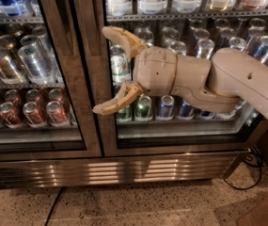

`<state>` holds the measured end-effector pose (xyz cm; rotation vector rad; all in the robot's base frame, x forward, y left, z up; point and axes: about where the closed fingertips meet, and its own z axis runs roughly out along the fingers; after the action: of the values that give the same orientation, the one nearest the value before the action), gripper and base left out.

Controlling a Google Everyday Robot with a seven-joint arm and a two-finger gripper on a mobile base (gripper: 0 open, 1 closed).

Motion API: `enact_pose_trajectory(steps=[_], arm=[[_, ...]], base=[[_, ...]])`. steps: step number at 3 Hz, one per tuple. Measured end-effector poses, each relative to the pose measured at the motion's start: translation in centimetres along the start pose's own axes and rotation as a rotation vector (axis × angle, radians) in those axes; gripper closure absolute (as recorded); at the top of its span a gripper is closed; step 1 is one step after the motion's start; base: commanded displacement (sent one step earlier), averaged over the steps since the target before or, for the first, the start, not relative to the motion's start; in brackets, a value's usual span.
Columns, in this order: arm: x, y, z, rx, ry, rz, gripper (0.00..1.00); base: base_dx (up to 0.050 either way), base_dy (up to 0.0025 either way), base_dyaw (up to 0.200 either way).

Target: Open right fridge door

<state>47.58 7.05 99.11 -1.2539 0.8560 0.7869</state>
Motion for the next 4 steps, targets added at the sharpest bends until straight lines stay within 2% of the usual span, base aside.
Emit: enact_pose_trajectory(steps=[1, 3, 4], arm=[[3.2, 1.0, 0.2, -0.011, 0.013, 0.098, 0.00], [2.1, 0.2, 0.9, -0.016, 0.021, 0.079, 0.00], [0.6, -3.2, 1.9, -0.005, 0.055, 0.084, 0.00]], base=[[0.000, 0.00000, 0.000], [0.000, 0.00000, 0.000], [0.000, 0.00000, 0.000]])
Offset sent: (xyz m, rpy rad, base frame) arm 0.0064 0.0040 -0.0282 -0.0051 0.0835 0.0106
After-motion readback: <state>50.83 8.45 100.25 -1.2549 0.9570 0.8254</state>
